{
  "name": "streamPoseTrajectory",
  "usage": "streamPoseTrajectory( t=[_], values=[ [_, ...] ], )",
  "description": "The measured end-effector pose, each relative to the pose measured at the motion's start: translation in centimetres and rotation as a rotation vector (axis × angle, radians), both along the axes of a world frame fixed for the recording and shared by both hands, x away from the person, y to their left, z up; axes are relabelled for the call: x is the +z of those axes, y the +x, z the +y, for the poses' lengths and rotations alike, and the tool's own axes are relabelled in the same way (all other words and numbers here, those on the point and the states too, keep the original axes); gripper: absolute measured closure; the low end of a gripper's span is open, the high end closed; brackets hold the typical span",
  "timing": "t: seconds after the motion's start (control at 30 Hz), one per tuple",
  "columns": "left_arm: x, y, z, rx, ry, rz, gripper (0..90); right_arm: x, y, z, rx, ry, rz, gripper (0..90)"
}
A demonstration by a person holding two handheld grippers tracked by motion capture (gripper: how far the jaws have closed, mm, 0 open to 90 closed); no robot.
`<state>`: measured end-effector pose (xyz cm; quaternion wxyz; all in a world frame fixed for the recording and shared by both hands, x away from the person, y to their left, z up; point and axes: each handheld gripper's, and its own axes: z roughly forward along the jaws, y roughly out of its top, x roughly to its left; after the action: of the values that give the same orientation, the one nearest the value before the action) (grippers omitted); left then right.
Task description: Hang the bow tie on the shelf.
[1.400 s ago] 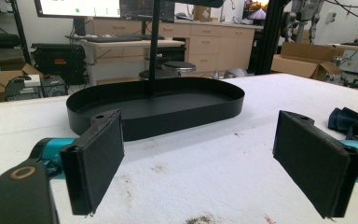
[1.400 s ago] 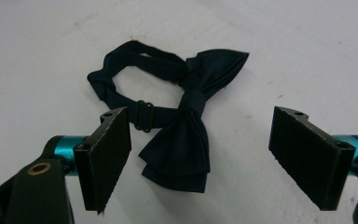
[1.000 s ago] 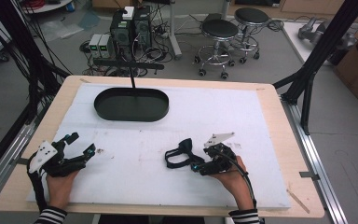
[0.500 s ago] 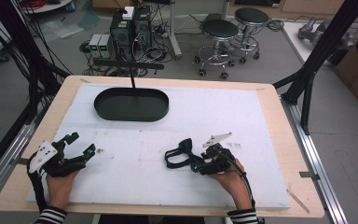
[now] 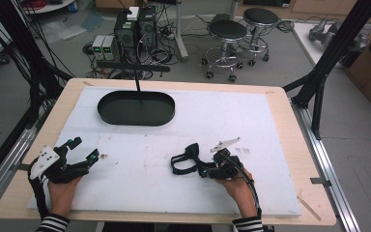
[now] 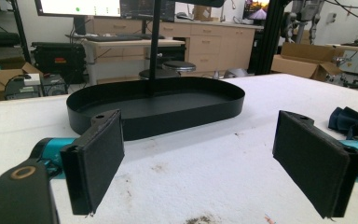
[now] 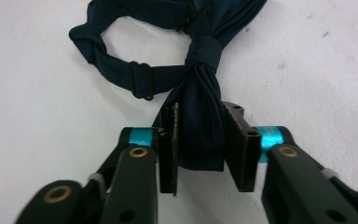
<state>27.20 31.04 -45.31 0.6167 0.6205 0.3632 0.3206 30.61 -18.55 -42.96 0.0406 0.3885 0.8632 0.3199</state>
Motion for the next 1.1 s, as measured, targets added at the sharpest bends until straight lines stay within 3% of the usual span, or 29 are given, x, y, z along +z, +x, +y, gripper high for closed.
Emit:
streamPoseTrajectory(
  t=[0.3,0.9,1.1],
  values=[
    [0.00,0.00,0.00,0.000,0.000,0.000,16.8,0.17,-0.16,0.29,-0.001,-0.003,0.002,80.0],
    [0.00,-0.01,-0.02,-0.002,0.000,-0.001,16.8,0.54,-0.38,0.72,0.010,0.019,-0.135,80.6],
    [0.00,-0.01,-0.05,-0.003,0.000,-0.002,16.8,0.93,-0.55,0.69,0.007,0.071,-0.191,80.6]
  ],
)
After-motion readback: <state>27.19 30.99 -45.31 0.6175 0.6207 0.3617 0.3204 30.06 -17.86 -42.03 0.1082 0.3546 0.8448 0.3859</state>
